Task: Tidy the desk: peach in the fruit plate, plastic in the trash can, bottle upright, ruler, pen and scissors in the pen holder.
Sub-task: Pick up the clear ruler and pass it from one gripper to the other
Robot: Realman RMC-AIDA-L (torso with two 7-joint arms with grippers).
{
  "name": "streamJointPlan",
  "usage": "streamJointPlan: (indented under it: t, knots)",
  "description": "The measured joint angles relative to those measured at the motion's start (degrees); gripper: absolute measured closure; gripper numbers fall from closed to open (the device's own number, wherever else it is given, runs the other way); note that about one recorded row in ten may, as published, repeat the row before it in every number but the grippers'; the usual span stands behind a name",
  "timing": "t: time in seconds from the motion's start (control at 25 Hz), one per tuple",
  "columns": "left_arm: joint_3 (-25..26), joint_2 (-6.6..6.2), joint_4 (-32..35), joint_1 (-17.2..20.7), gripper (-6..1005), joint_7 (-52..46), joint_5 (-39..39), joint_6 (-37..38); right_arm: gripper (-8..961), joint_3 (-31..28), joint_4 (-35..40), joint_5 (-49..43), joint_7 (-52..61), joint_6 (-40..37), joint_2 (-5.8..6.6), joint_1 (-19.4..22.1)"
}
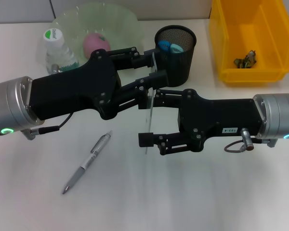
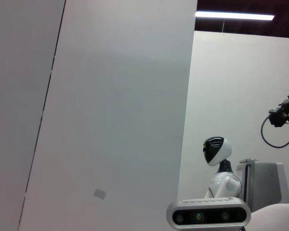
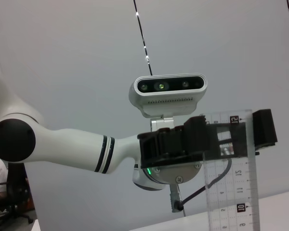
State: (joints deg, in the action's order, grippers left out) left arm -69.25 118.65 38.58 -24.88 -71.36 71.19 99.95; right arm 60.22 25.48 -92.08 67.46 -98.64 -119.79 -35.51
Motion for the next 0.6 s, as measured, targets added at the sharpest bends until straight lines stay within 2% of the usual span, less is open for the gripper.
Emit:
streamJointPlan:
  t: [0.48,0.6]
  knots:
    - [0.0,0.00,0.0,-0.1,520,0.0,0.0,-0.2,200,0.0,-0.1,-0.1,-0.1,1.1,0.00,0.2]
    - [0.0,0.00,0.0,-0.1,518,0.0,0.0,-0.2,258,0.0,-0.1,-0.1,-0.1,1.0,0.00,0.3]
